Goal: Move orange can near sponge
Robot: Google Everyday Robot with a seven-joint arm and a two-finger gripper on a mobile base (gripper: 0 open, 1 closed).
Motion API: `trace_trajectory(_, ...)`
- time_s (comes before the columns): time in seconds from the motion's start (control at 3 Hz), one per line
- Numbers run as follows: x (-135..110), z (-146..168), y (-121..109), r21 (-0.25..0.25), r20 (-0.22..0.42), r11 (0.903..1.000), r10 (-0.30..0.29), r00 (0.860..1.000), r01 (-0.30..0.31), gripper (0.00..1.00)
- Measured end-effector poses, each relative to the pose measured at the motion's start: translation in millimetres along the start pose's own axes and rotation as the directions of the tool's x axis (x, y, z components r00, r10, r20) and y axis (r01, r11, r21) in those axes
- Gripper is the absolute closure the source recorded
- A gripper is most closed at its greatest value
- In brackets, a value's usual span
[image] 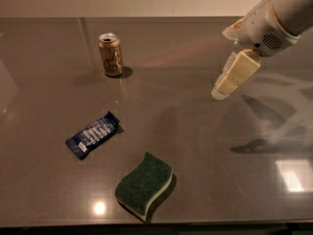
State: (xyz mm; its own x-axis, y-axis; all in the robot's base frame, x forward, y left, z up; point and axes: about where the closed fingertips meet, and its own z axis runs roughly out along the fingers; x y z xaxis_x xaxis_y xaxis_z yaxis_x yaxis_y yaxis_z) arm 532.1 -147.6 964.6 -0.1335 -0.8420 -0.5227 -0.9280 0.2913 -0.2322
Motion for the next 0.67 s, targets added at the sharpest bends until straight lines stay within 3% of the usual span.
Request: trace_trajectory(0.67, -46, 65, -42, 0.011, 0.130, 0.9979, 0.062, 0.990, -0.064, 0.00)
